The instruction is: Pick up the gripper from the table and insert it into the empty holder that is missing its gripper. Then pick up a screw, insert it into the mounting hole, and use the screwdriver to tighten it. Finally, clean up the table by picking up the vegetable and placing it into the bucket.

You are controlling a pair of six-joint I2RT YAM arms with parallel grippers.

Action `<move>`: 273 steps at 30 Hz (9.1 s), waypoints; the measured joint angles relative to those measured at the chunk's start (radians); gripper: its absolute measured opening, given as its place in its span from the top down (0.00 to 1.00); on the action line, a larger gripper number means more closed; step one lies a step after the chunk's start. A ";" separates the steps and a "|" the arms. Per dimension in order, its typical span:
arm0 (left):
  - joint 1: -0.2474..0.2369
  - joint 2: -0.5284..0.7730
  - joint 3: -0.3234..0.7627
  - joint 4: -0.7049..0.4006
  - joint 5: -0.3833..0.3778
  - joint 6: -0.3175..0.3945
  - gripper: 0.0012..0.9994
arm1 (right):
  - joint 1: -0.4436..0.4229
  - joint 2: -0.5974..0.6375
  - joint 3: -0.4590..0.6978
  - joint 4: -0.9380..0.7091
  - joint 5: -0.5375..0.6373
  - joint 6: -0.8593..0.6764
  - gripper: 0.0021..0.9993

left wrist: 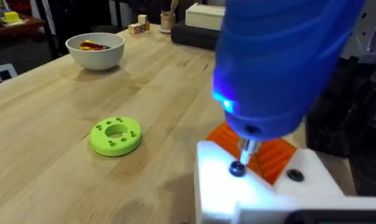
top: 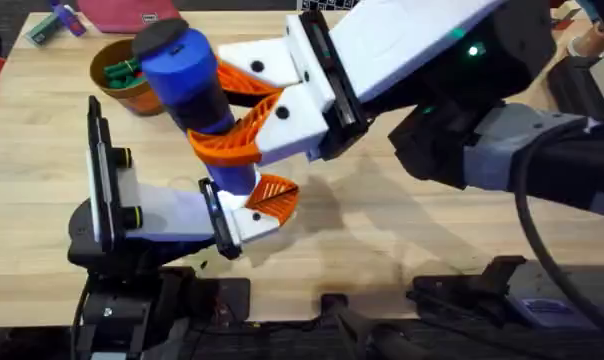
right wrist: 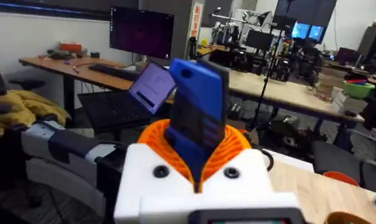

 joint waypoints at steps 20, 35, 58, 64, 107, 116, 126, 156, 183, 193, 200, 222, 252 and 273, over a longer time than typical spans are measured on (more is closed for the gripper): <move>0.000 0.000 0.000 0.000 0.000 0.000 0.99 | 0.000 0.000 0.000 -0.045 0.001 -0.029 0.98; 0.000 0.000 0.000 0.000 0.000 0.000 0.99 | 0.000 0.011 0.000 -0.056 0.008 -0.042 0.98; 0.000 0.000 0.000 0.000 0.000 0.000 0.99 | -0.004 -0.034 0.042 -0.026 -0.004 -0.030 0.98; 0.000 0.000 0.000 0.000 0.000 0.000 0.99 | -0.065 -0.043 0.079 -0.123 -0.016 -0.031 0.98; 0.000 0.000 0.000 0.001 -0.008 0.000 0.99 | -0.646 0.140 0.200 -1.707 1.093 -1.438 0.98; 0.000 0.000 0.000 0.001 -0.008 0.000 0.99 | -0.582 0.249 0.201 -1.711 1.158 -1.475 0.91; 0.000 0.000 0.000 0.001 -0.008 0.000 0.99 | -0.544 0.247 0.231 -1.630 1.234 -1.433 0.01; 0.000 0.000 0.050 -0.075 -0.294 -0.099 0.01 | -0.434 -0.470 0.230 -1.782 1.213 -0.452 0.01; 0.000 0.806 0.894 -0.643 -0.944 -0.008 0.01 | -0.434 -0.710 0.230 -2.006 1.204 -0.098 0.00; 0.000 1.439 1.213 -0.762 -1.093 -0.086 0.01 | -0.434 -0.710 0.231 -2.042 1.204 -0.093 0.01; 0.000 1.716 1.310 -0.689 -1.136 -0.096 0.01 | -0.434 -0.710 0.230 -2.042 1.204 -0.093 0.01; -0.003 1.915 1.327 -0.682 -1.152 -0.123 0.97 | -0.434 -0.710 0.230 -2.042 1.204 -0.093 0.01; 0.307 1.792 1.588 -0.762 -1.165 -0.030 0.97 | -0.434 -0.710 0.230 -2.051 1.204 -0.093 0.01; 0.280 1.564 1.587 -0.924 -1.144 -0.023 0.01 | -0.434 -0.710 0.231 -2.052 1.204 -0.093 0.01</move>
